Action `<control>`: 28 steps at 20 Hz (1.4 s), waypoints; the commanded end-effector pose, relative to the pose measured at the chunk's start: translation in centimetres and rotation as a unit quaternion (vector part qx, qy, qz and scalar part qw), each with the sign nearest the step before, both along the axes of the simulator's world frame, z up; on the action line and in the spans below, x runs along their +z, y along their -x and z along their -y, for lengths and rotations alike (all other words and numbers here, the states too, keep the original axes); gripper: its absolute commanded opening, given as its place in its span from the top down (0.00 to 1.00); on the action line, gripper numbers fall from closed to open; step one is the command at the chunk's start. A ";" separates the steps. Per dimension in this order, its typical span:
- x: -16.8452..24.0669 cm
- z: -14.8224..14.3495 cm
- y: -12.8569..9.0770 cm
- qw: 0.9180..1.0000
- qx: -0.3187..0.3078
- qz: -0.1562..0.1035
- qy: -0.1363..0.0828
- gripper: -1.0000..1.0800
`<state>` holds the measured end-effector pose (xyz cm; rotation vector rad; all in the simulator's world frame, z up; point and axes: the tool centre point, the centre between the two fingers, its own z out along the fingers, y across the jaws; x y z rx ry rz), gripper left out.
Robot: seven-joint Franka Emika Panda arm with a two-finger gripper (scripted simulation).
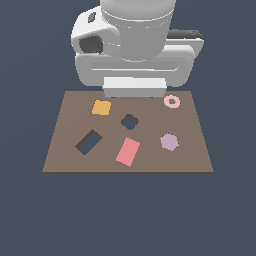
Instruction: Insert a designated object into the corresponding slot on a board.
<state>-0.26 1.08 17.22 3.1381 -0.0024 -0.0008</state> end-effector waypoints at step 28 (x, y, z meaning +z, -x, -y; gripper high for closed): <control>-10.4 0.5 -8.2 0.984 -0.177 0.001 -0.001 0.04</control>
